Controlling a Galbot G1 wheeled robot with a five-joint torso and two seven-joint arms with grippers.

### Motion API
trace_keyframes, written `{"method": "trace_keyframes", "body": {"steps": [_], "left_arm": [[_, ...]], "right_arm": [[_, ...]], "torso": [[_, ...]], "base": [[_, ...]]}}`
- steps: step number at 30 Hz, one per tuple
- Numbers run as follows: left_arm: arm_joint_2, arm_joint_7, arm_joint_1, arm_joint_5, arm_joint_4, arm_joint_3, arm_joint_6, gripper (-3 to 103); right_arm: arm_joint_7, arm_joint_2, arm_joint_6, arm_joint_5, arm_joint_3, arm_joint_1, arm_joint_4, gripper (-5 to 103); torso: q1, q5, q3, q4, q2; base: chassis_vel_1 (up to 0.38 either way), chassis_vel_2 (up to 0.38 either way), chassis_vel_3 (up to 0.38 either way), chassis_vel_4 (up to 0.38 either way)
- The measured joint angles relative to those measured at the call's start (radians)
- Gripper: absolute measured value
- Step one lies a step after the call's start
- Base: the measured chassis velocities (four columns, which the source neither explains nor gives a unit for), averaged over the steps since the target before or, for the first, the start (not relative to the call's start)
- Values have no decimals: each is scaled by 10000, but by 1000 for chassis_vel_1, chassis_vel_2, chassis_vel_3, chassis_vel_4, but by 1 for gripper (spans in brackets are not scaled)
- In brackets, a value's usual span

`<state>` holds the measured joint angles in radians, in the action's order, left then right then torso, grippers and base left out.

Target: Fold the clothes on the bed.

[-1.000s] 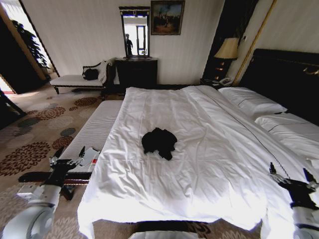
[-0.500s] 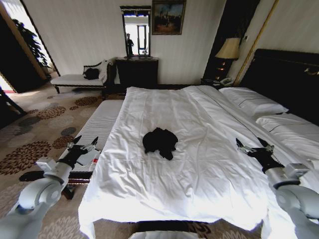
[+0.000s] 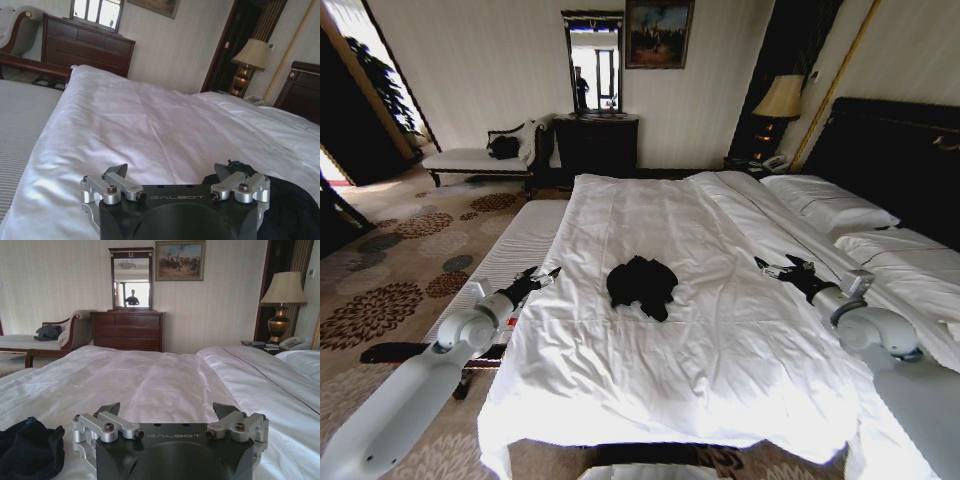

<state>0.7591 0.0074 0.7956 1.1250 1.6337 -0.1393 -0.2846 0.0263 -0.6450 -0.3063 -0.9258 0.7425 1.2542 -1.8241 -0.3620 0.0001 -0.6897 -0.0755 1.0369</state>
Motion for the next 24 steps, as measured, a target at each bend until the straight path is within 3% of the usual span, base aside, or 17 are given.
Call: {"method": "trace_keyframes", "body": {"steps": [2, 5, 6, 9, 10, 13, 16, 24], "left_arm": [[173, -14, -593, -11, -524, 533, -4, 100], [960, 8, -2069, -35, -2097, 1903, 2, 100], [960, 8, -2069, -35, -2097, 1903, 2, 100], [2215, -10, -3332, -165, -3955, 3200, 33, 100], [2215, -10, -3332, -165, -3955, 3200, 33, 100], [3070, -6, -3966, -476, -5027, 3914, 112, 97], [4045, -4, -4548, -897, -6257, 4288, 225, 86], [5437, -5, -5245, -978, -7886, 4559, 277, 84]], "right_arm": [[19, -47, 23, 56, 11, 74, 7, 100], [73, -297, 81, 236, 236, 413, -56, 100], [73, -297, 81, 236, 236, 413, -56, 100], [97, -559, 122, 535, 416, 714, -226, 100], [97, -559, 122, 535, 416, 714, -226, 100], [76, -695, 123, 627, 428, 770, -340, 100], [35, -818, 106, 717, 423, 794, -451, 100], [-17, -975, 82, 784, 428, 872, -519, 100]], "torso": [[1, -3, 1, -3, 1], [1, 4, 1, -6, 2], [1, 4, 1, -6, 2], [1, 2, 1, -3, 1], [1, 2, 1, -3, 1], [1, 1, 1, -3, 1], [2, 1, 2, -1, 2], [2, 3, 2, -2, 2]], "base": [[0, 0, 0, 0], [0, 0, 0, 0], [0, 0, 0, 0], [0, 0, 0, 0], [0, 0, 0, 0], [0, 0, 0, 0], [0, 0, 0, 0], [0, 0, 0, 0]]}}
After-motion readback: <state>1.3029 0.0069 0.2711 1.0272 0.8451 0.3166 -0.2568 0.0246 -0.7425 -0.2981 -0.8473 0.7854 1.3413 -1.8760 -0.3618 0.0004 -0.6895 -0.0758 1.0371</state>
